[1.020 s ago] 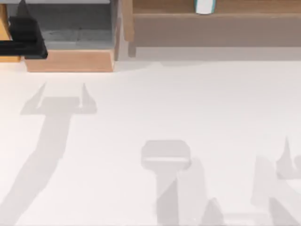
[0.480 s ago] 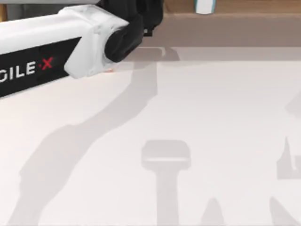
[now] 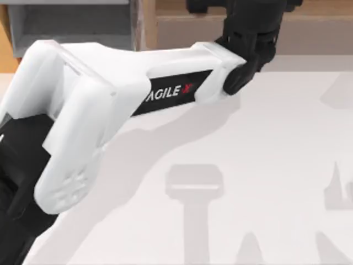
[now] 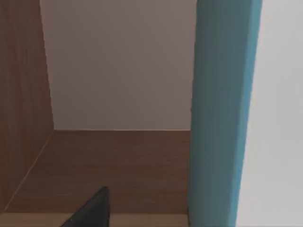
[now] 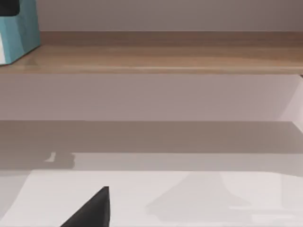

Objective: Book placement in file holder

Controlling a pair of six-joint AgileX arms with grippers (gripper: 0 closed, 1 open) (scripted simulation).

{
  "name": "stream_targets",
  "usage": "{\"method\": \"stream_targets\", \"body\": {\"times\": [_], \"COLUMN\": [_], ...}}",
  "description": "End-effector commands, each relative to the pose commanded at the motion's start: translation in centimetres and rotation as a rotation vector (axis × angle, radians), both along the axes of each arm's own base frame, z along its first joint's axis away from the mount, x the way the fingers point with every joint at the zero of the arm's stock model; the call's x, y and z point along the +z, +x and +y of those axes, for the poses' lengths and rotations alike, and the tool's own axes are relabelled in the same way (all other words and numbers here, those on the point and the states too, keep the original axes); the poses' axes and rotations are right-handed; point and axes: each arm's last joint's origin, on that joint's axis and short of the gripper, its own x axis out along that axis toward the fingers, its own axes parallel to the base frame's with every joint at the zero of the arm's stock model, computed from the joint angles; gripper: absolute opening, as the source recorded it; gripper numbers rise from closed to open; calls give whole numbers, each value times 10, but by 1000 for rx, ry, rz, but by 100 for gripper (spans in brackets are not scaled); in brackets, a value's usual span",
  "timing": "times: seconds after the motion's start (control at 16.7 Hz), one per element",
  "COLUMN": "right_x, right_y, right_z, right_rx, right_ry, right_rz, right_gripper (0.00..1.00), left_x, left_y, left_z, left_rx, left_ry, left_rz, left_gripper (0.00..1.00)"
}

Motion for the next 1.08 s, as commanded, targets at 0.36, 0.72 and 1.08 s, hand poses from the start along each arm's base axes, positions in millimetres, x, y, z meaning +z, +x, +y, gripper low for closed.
{"method": "stream_targets", "body": {"times": [0.36,0.72,1.08], "right_x": [0,0,0], "right_y": [0,0,0], "right_z": [0,0,0], "right_rx": [0,0,0], "right_ry": [0,0,0], "right_rz": [0,0,0], "right_gripper": [100,100,100], "left_x": [-13,-12,-12], "left_y": [4,13,24], "left_z": [-10,-10,-11], "left_rx": [1,1,1], "left_ry": [-2,-2,-2], "left_rz": [0,-1,0], "left_gripper": [100,100,100]}}
